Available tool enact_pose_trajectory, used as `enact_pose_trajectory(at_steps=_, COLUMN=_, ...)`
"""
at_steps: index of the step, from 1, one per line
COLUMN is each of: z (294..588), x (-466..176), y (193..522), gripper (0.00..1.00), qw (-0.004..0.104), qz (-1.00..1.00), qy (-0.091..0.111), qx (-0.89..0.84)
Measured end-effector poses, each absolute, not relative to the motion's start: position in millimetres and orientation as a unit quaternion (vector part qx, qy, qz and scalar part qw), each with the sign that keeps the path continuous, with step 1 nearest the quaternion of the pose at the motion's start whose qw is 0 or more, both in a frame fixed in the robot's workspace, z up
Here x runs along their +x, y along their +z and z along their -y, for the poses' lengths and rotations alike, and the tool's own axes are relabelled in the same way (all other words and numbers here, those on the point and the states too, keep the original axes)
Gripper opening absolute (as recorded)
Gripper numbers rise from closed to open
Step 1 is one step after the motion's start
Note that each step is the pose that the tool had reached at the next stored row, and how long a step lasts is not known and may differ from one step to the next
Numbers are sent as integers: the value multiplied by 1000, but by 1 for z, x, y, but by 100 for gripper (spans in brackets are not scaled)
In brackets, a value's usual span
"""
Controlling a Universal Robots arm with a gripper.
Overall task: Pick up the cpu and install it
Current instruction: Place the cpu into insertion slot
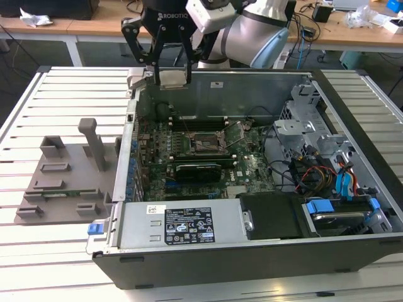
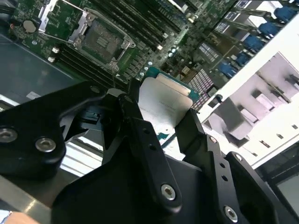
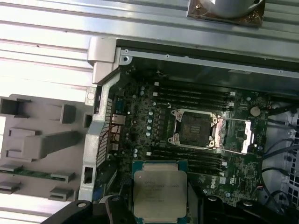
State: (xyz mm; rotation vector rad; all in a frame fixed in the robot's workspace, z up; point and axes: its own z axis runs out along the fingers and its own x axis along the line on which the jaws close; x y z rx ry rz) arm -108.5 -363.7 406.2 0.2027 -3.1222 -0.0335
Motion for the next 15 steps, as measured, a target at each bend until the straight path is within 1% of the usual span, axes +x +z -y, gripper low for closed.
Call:
enact_pose_trajectory(at_steps=5, z=357, x=-89, y=395, gripper=55, qw=10, qz=998, qy=-11, qx=65)
enact_pose_trajectory(at_steps=15, z=355, x=-64, y=384, gripper=55, qw=15, qz=998, qy=-11, qx=65)
